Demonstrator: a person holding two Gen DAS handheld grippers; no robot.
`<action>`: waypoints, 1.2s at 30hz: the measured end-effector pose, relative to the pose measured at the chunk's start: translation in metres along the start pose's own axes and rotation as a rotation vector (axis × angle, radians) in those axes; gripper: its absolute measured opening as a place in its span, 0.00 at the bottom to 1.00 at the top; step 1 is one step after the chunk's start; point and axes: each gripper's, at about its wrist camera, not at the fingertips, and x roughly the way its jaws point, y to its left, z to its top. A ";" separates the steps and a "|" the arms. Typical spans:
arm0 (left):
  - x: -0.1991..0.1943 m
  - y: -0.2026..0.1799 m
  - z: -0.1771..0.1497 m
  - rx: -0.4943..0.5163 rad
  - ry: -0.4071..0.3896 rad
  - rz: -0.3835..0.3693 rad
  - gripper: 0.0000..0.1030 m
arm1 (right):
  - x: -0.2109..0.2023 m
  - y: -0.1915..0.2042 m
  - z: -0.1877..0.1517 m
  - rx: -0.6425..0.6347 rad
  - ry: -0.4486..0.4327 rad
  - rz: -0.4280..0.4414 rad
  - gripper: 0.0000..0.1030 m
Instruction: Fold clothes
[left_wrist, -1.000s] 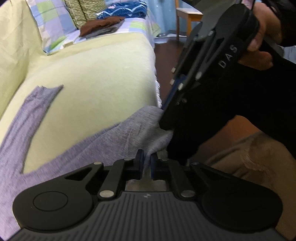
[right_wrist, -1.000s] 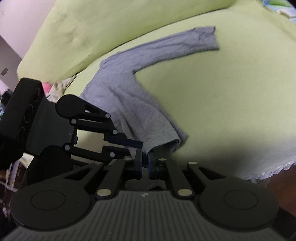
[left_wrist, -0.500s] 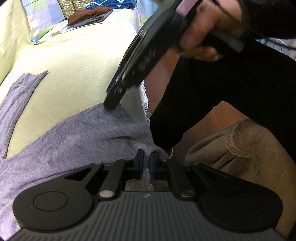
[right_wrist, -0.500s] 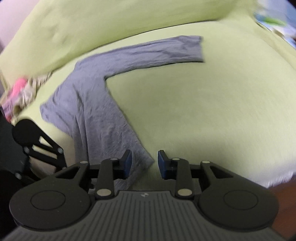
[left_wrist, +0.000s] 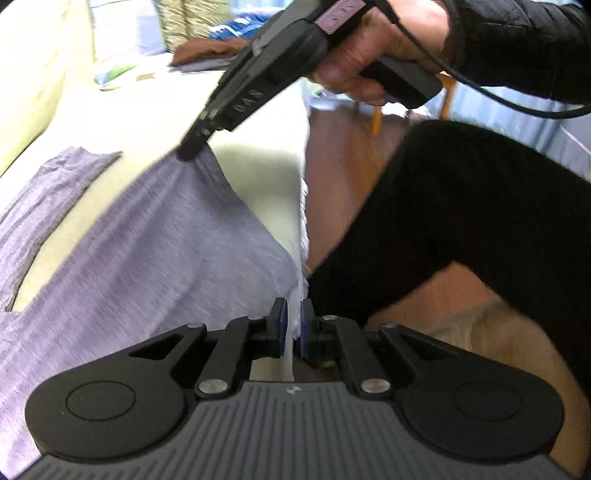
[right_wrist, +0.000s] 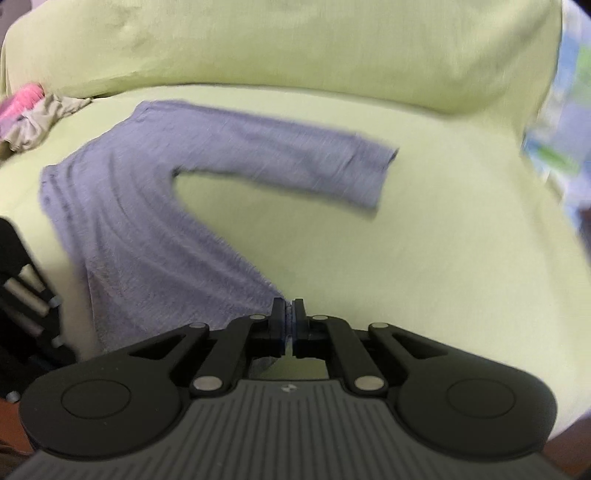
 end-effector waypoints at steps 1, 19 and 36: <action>0.002 0.000 0.002 -0.001 0.000 -0.002 0.05 | 0.005 -0.004 0.006 -0.005 0.001 0.003 0.01; -0.026 0.065 0.012 -0.020 -0.041 0.167 0.11 | 0.015 -0.029 -0.007 0.118 0.033 -0.015 0.23; -0.016 0.163 0.011 0.284 0.139 0.186 0.17 | 0.007 -0.001 -0.047 0.274 0.046 0.060 0.26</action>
